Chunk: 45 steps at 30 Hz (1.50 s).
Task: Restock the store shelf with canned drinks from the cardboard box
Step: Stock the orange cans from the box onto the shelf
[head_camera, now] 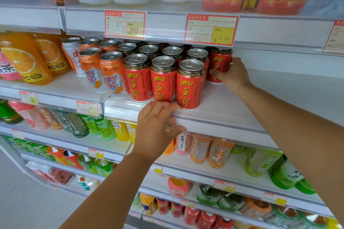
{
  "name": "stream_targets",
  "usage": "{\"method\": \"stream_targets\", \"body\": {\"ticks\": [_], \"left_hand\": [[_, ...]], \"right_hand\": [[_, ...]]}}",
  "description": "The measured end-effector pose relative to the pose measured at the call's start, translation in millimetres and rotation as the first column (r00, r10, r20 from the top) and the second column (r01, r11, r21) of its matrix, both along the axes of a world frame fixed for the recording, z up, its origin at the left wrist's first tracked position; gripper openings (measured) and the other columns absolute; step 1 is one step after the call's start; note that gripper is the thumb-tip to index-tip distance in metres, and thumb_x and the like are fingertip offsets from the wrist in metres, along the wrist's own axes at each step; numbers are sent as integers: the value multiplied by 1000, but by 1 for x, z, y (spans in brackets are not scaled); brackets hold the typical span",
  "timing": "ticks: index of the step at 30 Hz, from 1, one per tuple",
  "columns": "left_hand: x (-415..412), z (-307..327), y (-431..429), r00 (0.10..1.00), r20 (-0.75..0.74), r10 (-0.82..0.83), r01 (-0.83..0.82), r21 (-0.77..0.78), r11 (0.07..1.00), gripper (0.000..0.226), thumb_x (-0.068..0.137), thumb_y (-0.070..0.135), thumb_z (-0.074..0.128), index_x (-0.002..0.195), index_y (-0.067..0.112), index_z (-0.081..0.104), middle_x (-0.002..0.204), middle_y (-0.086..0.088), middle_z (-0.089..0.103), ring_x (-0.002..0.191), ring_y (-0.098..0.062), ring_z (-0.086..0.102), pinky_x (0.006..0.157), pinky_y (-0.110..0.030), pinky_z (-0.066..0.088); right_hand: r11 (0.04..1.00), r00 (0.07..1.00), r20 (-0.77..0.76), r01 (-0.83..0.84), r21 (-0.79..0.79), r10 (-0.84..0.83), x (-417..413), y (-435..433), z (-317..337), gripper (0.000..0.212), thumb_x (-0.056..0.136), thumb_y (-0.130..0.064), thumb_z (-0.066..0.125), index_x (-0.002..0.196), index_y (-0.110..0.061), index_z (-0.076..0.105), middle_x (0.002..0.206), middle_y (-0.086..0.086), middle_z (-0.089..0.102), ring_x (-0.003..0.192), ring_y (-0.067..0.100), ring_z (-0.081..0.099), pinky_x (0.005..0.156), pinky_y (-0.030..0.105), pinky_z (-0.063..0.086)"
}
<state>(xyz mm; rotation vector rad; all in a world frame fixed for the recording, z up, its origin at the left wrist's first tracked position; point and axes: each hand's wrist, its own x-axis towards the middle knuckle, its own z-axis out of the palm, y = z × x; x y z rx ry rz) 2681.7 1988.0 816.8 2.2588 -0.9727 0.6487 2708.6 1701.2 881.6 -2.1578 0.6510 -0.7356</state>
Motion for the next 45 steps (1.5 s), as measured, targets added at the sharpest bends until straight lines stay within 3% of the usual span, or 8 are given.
{"method": "stream_targets", "body": {"ticks": [7, 13, 18, 24, 29, 36, 41, 45], "left_hand": [[-3, 7, 6, 995, -62, -72, 69, -61, 996, 55, 71, 46, 73, 122, 26, 64, 117, 9, 64, 112, -17, 54, 103, -36, 39], [-23, -1, 77, 987, -131, -97, 62, -245, 968, 36, 86, 33, 63, 121, 26, 64, 120, 18, 59, 115, -5, 50, 100, -11, 34], [-38, -99, 180, 763, -632, 135, -219, -56, 974, 27, 91, 27, 66, 118, 31, 65, 120, 16, 60, 114, -10, 55, 97, -26, 45], [-76, -255, 277, 190, -883, 429, -390, 333, 859, 28, 93, 27, 62, 120, 21, 65, 120, 0, 65, 108, -20, 61, 89, -30, 48], [-106, -407, 328, -154, -894, 421, -434, 444, 784, 42, 87, 23, 69, 128, 25, 61, 124, 0, 62, 107, -18, 60, 91, -27, 46], [-107, -622, 352, -228, -862, 453, -344, 507, 791, 52, 93, 32, 62, 142, 29, 45, 139, 5, 51, 122, -16, 52, 102, -30, 45], [-83, -765, 364, -194, -848, 493, -348, 529, 774, 64, 89, 42, 65, 145, 33, 36, 138, 1, 51, 122, -17, 54, 101, -35, 46], [-48, -836, 366, -126, -866, 484, -392, 492, 777, 74, 89, 40, 66, 150, 39, 23, 142, -1, 47, 119, -17, 54, 99, -34, 45]], "right_hand": [[1000, 997, -73, 30, 5, -30, -26, 7, 13, 79, 74, -41, 79, 137, -12, 41, 129, 13, 56, 115, 27, 57, 95, 34, 45], [990, 949, 288, -105, -93, 127, -127, 103, 25, 20, 89, -22, 64, 107, -30, 59, 79, -13, 59, 71, 4, 56, 71, 21, 46], [868, 869, 88, -492, 63, 486, -173, 208, -23, 19, 88, -23, 62, 92, -41, 62, 88, -16, 65, 77, 6, 62, 63, 13, 49], [676, 428, -531, -555, 484, 731, -132, 289, -222, 20, 88, -28, 65, 101, -42, 59, 106, -13, 64, 92, -1, 61, 80, 20, 51], [682, 148, -723, -500, 534, 674, -113, 327, -424, 32, 89, -25, 64, 104, -48, 49, 112, -8, 59, 110, 14, 61, 93, 33, 47], [672, 26, -803, -565, 479, 595, -81, 393, -678, 41, 86, -34, 56, 127, -28, 54, 118, -2, 61, 102, 15, 59, 85, 32, 47], [775, 250, -816, -539, 330, 521, -75, 421, -830, 40, 85, -22, 63, 124, -19, 54, 104, 2, 56, 102, 26, 56, 84, 35, 44], [833, 328, -839, -500, 235, 434, -83, 430, -913, 63, 83, -25, 68, 141, -20, 43, 133, 13, 49, 125, 30, 45, 103, 39, 38]]}}
